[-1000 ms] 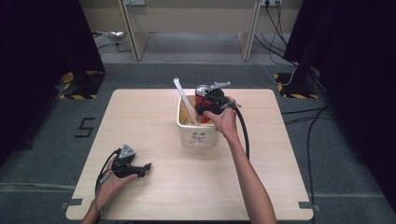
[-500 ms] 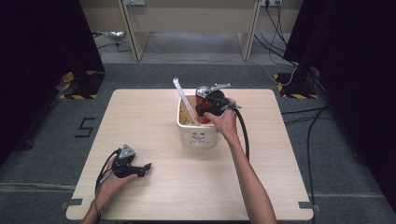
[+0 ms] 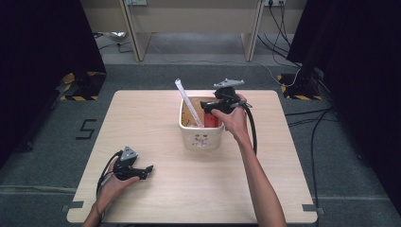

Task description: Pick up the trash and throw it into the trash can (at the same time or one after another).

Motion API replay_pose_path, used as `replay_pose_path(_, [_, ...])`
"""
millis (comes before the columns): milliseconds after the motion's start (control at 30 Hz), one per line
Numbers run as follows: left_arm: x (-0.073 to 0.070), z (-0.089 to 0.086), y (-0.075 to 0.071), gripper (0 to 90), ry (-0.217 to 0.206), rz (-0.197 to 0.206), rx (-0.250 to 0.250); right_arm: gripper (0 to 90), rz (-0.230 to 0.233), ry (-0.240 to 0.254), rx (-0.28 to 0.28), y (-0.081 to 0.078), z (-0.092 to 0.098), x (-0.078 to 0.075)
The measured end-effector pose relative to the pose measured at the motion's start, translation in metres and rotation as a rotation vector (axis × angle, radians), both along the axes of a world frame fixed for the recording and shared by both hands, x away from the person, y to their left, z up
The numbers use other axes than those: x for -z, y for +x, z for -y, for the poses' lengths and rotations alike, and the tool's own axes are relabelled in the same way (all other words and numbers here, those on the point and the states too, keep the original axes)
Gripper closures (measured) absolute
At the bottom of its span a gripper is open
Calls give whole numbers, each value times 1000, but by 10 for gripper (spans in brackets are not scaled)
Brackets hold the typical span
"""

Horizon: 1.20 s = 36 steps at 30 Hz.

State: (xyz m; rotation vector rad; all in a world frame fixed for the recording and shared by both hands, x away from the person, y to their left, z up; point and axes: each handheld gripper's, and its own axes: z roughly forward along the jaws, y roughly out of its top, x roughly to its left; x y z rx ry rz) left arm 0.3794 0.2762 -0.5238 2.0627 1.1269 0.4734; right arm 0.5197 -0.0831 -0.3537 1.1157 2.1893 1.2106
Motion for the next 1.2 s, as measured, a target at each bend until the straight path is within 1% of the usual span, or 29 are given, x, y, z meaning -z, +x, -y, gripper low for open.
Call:
replay_pose_path(167, [0,0,0,128,1,-2,1,228,10,-4,19,-2,13,-4])
replay_pose_path(233, [0,0,0,128,-1,0,0,233,14,2,24,-3,16,-5])
replay_pose_path(367, [0,0,0,129,0,-1,1,234,21,-5,30,-5,21,-7])
replay_pose_path(500, [0,0,0,128,0,0,0,233,26,-1,43,-7,28,-9])
replay_pose_path(833, [0,0,0,128,0,0,0,178,37,8,65,-12,44,-12])
replay_pose_path(900, [0,0,0,128,1,-2,1,170,41,4,68,-13,47,-12])
replay_pose_path(1000, [0,0,0,128,0,0,0,169,39,12,75,-15,51,-12])
replay_pose_path(1100, [0,0,0,128,0,0,0,168,40,10,79,-16,56,-11])
replay_pose_path(1200, [0,0,0,128,0,0,0,168,39,25,84,-18,61,-11])
